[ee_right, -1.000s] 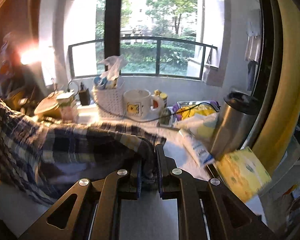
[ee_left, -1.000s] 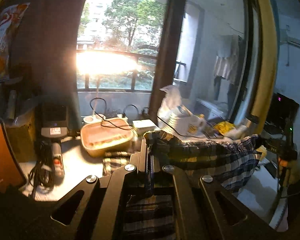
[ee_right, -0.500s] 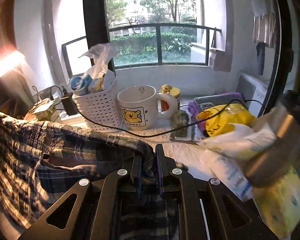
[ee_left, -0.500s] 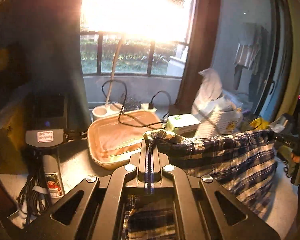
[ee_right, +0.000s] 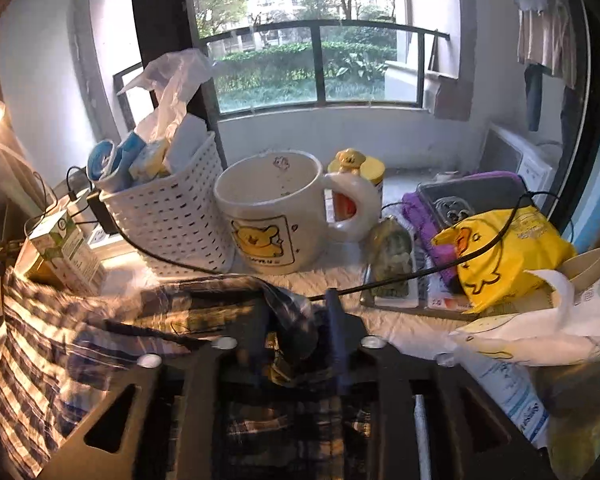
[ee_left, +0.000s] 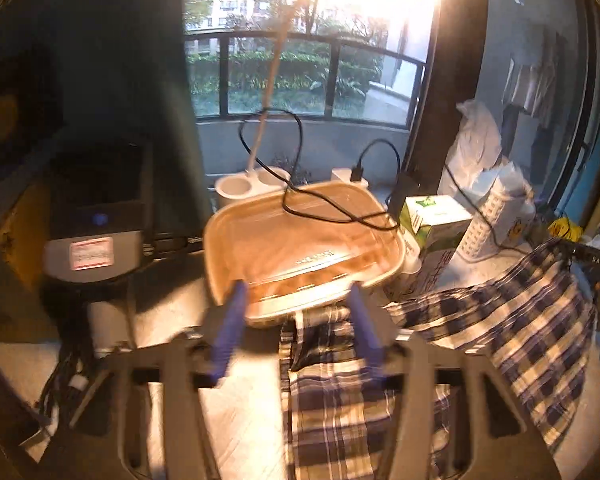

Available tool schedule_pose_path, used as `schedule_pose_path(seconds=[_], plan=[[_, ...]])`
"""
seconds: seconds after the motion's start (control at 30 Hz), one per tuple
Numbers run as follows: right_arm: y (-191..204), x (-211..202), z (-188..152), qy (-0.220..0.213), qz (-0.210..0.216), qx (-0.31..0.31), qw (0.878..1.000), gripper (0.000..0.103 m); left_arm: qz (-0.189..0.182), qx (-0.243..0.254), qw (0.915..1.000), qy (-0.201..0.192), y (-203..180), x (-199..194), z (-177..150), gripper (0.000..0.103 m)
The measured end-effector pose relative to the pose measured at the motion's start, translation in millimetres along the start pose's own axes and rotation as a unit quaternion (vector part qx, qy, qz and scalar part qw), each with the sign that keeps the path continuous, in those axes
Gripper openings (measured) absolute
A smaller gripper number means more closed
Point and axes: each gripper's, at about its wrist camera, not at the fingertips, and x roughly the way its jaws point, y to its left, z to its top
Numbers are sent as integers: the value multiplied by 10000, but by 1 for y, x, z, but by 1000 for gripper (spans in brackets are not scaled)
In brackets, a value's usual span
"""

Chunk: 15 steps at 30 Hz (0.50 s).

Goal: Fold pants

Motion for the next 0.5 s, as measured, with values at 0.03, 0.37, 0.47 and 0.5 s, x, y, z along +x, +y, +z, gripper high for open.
schedule_pose_path(seconds=[0.03,0.37,0.47,0.5], plan=[[-1,-5,0,-71,-36,2,10000,65,-20,-27,10000,3,1,-6,-2,63],[-38,-73,-59,-25,-107,880,9961,83,-238,-205,9943,1021,-12,-41,-89,66],[-49,-75,-94,387,133,1435,9888,83,-258,-216,9918,1233,-18,-45,-113,66],[-50,-75,-102,453,211,1513,9872,83,-273,-240,9913,1268,-18,-46,-118,66]])
